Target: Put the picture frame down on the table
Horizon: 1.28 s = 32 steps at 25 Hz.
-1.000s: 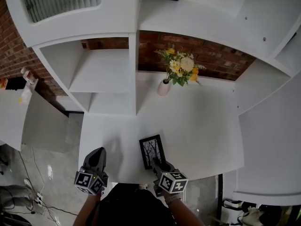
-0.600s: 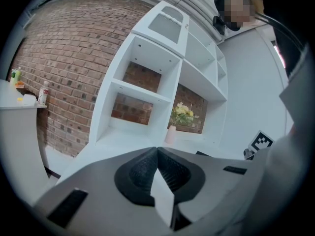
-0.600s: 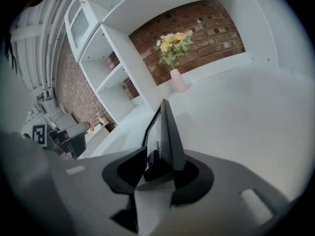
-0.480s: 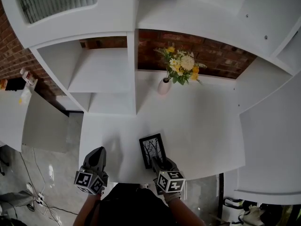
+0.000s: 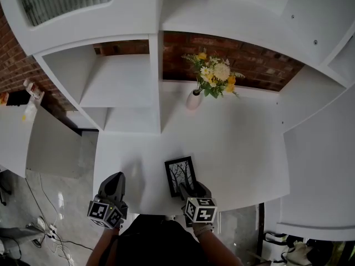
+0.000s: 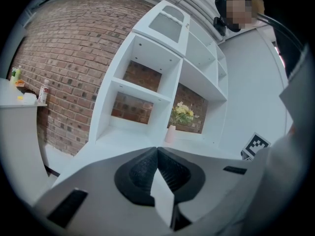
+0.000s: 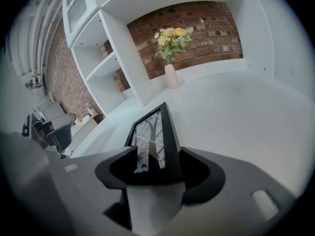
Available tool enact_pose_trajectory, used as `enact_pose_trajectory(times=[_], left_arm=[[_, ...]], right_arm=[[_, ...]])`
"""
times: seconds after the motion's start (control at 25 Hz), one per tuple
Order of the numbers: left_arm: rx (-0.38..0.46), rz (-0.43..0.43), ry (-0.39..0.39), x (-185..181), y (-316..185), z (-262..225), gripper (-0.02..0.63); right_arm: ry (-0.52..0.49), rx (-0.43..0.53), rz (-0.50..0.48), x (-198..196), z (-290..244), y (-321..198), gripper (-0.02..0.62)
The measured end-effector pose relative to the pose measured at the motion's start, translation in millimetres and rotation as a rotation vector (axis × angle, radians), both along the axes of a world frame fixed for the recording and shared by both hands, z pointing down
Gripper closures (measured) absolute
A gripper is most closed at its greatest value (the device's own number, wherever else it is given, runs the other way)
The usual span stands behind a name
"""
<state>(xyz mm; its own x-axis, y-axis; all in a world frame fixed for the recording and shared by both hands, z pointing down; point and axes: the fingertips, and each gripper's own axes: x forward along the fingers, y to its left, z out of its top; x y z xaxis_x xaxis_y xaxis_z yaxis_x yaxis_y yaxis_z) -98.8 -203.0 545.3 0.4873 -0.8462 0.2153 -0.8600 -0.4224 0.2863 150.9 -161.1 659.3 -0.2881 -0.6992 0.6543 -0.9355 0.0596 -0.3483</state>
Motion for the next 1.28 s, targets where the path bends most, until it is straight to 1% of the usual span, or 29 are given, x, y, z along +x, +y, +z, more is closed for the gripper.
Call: enact_pose_trajectory(times=[0.32, 0.48, 0.92, 1.08, 1.28], left_arm=[[0.003, -0.008, 0.003, -3, 1, -5, 0.615], [0.002, -0.012, 0.003, -5, 3, -5, 0.615], [0.007, -0.017, 0.015, -8, 4, -6, 0.615], [0.005, -0.021, 0.014, -9, 4, -8, 0.615], [0.006, -0.025, 0.018, -12, 4, -8, 0.615]], right_arm=[[0.029, -0.029, 0.007, -1, 3, -1, 0.314], [0.066, -0.052, 0.010, -1, 5, -2, 0.301], [0.115, -0.061, 0.017, -3, 7, -2, 0.290], [0.169, -0.066, -0.002, -4, 8, -3, 0.290], [0.169, -0.070, 0.004, -4, 8, -3, 0.290]])
